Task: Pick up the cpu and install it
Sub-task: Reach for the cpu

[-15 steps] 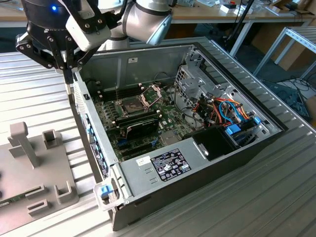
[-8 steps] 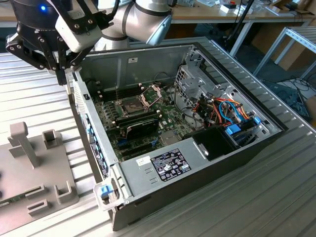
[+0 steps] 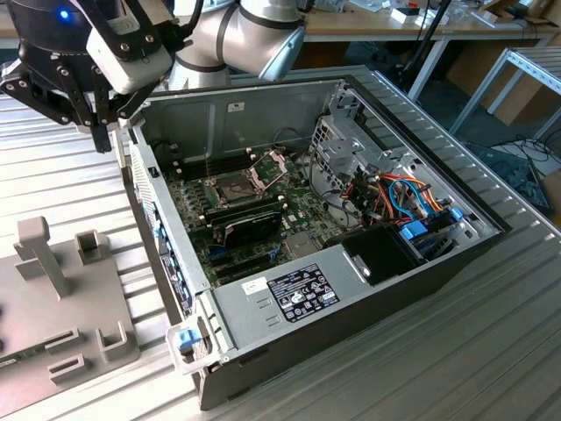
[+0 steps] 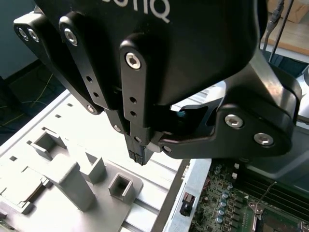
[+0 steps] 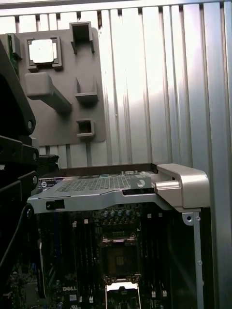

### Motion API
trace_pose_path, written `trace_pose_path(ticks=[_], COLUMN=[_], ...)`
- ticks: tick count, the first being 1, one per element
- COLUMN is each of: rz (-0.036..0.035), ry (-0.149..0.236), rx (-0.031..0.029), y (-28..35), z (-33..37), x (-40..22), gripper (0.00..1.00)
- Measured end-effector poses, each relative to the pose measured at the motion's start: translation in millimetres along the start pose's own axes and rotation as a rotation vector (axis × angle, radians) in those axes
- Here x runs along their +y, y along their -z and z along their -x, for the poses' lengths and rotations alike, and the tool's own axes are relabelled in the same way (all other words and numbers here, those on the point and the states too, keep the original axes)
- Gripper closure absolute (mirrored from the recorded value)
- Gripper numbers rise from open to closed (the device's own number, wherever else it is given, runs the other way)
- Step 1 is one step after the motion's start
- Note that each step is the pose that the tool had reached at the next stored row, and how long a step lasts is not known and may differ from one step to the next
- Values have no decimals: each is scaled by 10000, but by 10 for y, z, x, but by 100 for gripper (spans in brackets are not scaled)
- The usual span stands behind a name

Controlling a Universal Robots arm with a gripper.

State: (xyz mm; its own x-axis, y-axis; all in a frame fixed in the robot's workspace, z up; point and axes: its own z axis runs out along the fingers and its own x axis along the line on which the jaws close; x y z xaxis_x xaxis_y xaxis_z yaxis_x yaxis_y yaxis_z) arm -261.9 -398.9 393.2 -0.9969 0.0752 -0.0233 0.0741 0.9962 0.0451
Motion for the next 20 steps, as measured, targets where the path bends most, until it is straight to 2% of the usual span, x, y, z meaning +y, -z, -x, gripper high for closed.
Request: trace_pose_path(ticks=[10,20], rz=[0,0], ry=[1,1], rx=[0,0], y=[2,6], z=[-89,-229], x=[-7,-17], gripper=[89,89])
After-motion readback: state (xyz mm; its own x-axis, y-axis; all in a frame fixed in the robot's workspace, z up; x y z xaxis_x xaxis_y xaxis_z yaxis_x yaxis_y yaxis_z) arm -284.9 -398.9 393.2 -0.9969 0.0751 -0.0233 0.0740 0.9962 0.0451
